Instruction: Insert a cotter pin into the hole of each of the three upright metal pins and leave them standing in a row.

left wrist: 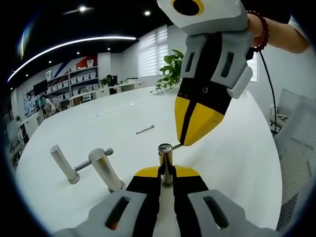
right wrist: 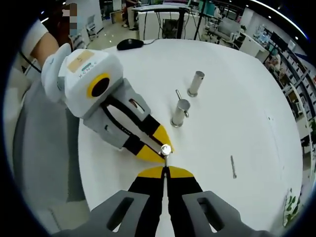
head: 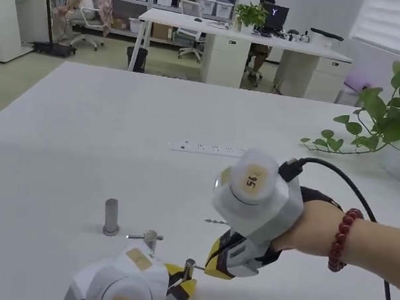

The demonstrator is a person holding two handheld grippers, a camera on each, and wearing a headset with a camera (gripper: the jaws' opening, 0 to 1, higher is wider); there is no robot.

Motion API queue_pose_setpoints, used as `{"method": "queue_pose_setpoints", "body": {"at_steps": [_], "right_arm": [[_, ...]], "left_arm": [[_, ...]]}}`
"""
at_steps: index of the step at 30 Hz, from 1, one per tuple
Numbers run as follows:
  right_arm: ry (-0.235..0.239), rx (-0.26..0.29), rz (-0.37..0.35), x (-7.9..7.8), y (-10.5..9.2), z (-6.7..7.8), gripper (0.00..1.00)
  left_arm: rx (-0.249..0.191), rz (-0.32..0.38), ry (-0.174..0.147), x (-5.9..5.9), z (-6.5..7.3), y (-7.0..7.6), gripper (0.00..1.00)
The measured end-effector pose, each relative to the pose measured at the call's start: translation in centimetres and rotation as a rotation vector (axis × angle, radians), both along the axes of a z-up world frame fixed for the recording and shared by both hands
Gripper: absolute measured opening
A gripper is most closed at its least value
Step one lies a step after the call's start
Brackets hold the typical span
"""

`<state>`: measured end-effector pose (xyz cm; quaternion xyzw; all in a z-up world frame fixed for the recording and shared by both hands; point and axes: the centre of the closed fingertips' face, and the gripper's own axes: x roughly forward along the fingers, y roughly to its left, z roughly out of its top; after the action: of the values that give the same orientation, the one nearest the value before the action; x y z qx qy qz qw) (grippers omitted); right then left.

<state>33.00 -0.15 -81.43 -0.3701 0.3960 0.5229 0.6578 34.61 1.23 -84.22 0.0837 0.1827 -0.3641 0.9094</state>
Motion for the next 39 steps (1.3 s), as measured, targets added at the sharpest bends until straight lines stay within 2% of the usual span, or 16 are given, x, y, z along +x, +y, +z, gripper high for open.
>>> {"method": "queue_pose_setpoints", "body": {"at_steps": [4,9,11,13,18,23,25,27,30,32,35,37,38,39], "right_arm": [[0.018,0.037,-0.036,0.34,-0.05,-0.07,0.02],[0.007,0.053,0.006,0.29,-0.06,-0.07,0.02],[0.03,0.082,-0.025,0.45,-0.07,-0.09,0.02],[0.033,0.091,-0.035,0.47,-0.15,-0.07,0.02],[-0.004,0.078,0.021,0.41,0.02,-0.01,0.02],[-0.022,0.071,0.051,0.63,0.11,-0.01,0.02],[-0.017,0.077,0.038,0.69,0.09,-0.04,0.02],[0.021,0.092,-0.017,0.52,0.07,-0.11,0.02],[0.019,0.105,-0.018,0.54,0.1,-0.07,0.02],[0.038,0.132,-0.046,0.46,0.24,-0.04,0.02],[0.046,0.141,-0.054,0.46,0.05,-0.12,0.02],[0.033,0.141,-0.029,0.4,0.12,-0.1,0.02],[-0.012,0.119,0.035,0.53,0.09,-0.04,0.02],[-0.039,0.112,0.062,0.58,0.17,0.02,0.02]], "left_arm": [[0.004,-0.003,-0.003,0.08,0.0,0.01,0.07],[0.012,-0.014,-0.011,0.09,-0.01,0.01,0.07],[0.015,-0.014,-0.013,0.09,0.0,-0.01,0.07],[0.014,-0.012,-0.012,0.13,0.01,-0.01,0.07],[0.015,-0.016,-0.016,0.14,0.01,0.02,0.07],[0.015,-0.009,-0.017,0.25,-0.03,0.12,0.07],[0.028,-0.011,-0.027,0.31,-0.03,0.15,0.07],[0.028,-0.009,-0.027,0.3,-0.03,0.15,0.07],[0.032,-0.004,-0.031,0.32,-0.05,0.18,0.07],[0.033,0.004,-0.03,0.31,-0.07,0.21,0.07],[0.029,0.006,-0.031,0.3,-0.08,0.17,0.07],[0.031,0.004,-0.032,0.3,-0.09,0.13,0.07],[0.037,-0.004,-0.038,0.3,-0.08,0.09,0.07],[0.048,-0.012,-0.047,0.31,-0.08,0.1,0.07]]}}
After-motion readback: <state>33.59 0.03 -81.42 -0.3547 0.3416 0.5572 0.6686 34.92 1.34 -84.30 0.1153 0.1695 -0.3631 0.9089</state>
